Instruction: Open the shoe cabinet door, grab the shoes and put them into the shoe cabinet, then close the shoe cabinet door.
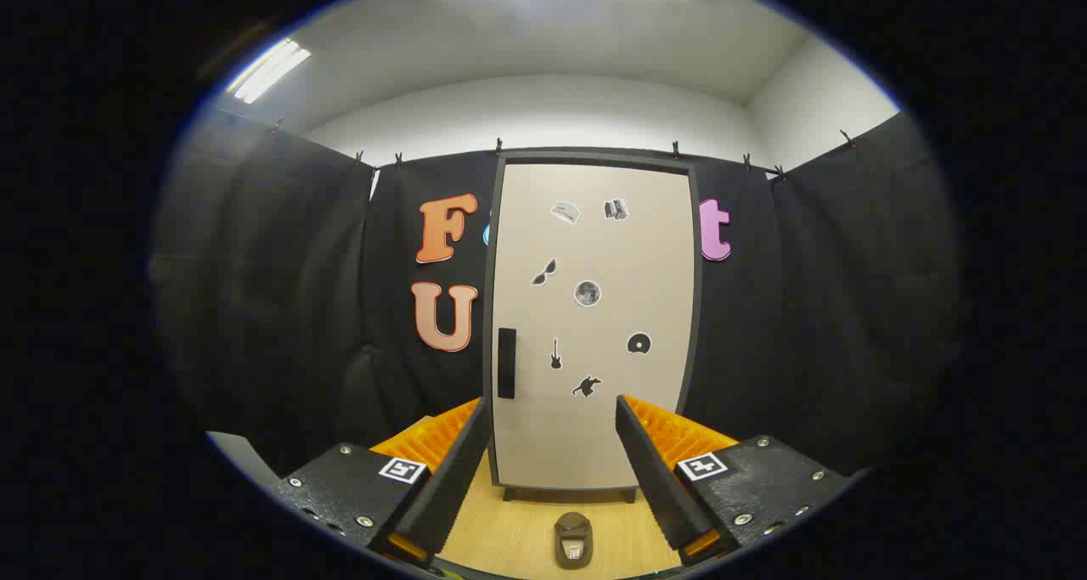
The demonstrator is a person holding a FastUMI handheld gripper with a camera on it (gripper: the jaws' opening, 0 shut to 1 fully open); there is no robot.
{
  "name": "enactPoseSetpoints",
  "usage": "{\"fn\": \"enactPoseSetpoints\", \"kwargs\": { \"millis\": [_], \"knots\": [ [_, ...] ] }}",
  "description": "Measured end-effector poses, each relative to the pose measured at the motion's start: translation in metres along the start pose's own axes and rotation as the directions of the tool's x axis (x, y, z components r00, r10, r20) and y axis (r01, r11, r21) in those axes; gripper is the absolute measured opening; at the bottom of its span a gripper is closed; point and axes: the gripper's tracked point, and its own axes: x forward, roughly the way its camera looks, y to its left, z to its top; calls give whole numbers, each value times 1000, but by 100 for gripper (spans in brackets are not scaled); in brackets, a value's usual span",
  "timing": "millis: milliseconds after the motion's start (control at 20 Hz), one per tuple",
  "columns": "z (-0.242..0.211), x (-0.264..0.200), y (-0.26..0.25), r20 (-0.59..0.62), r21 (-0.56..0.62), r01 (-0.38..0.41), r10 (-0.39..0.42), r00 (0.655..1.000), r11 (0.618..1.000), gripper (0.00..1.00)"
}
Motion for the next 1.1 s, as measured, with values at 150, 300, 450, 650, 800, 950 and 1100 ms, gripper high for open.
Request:
{"fn": "enactPoseSetpoints", "kwargs": {
  "millis": [150,300,450,650,800,950,1100],
  "knots": [
    [-2,-1,0,-5,14,0,0,1000,1000,92],
    [-4,0,1,-11,13,0,0,1000,1000,92],
    [-4,0,2,-15,18,-5,5,1000,1000,92],
    [-4,-1,0,-13,24,-7,7,1000,1000,92],
    [-2,2,0,-11,33,-8,9,1000,999,92],
    [1,9,4,-3,39,-7,7,1000,999,92],
    [2,21,15,-1,48,-7,7,1000,999,92]
  ]
}}
